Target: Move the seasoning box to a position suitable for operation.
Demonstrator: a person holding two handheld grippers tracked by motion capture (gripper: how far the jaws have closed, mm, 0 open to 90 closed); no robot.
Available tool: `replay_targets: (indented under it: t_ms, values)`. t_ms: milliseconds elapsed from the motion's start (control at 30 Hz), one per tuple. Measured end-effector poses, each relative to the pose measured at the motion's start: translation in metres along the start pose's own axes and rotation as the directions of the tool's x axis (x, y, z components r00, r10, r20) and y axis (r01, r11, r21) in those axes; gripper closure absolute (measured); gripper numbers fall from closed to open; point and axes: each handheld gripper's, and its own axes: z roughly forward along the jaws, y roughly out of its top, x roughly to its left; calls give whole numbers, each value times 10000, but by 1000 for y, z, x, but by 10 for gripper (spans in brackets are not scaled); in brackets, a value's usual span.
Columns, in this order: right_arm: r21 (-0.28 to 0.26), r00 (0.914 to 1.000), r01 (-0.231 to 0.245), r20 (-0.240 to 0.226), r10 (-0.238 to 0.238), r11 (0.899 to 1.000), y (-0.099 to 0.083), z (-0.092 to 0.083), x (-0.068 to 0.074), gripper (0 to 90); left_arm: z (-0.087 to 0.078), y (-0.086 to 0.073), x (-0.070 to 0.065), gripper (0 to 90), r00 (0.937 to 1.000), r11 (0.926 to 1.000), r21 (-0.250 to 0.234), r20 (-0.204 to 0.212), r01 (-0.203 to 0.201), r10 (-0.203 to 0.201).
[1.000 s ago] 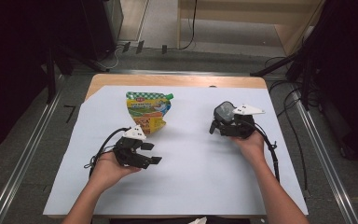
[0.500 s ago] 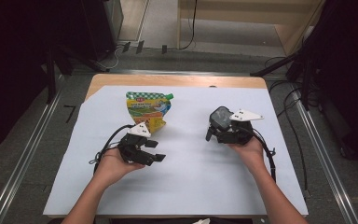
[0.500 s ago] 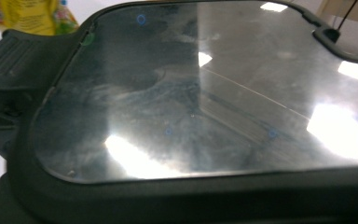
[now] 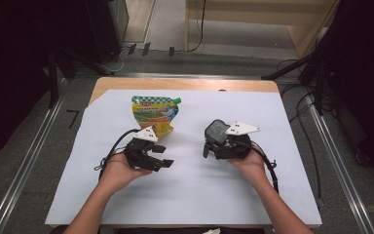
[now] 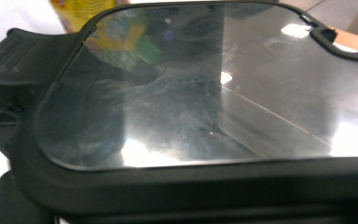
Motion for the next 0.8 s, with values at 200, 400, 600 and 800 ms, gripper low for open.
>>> replay_targets:
  t_ms: [200, 400, 600, 800]
  values:
    - [57, 9988, 170, -468, -168, 9998, 1, 10, 15, 156, 0, -1, -1, 388, 10000, 10000, 61, -14, -54, 54]
    - [50, 9952, 317, -923, -311, 9995, 1, 17, 30, 157, -1, -1, 0, 388, 10000, 10000, 24, -44, 0, 1]
    - [188, 9915, 529, -1202, -502, 9984, -2, 26, 42, 157, -1, -1, 0, 389, 10000, 10000, 48, -29, -55, 55]
    - [237, 9907, 605, -1232, -572, 9979, -5, 28, 47, 157, -1, -1, 0, 389, 10000, 10000, 23, -25, -29, 29]
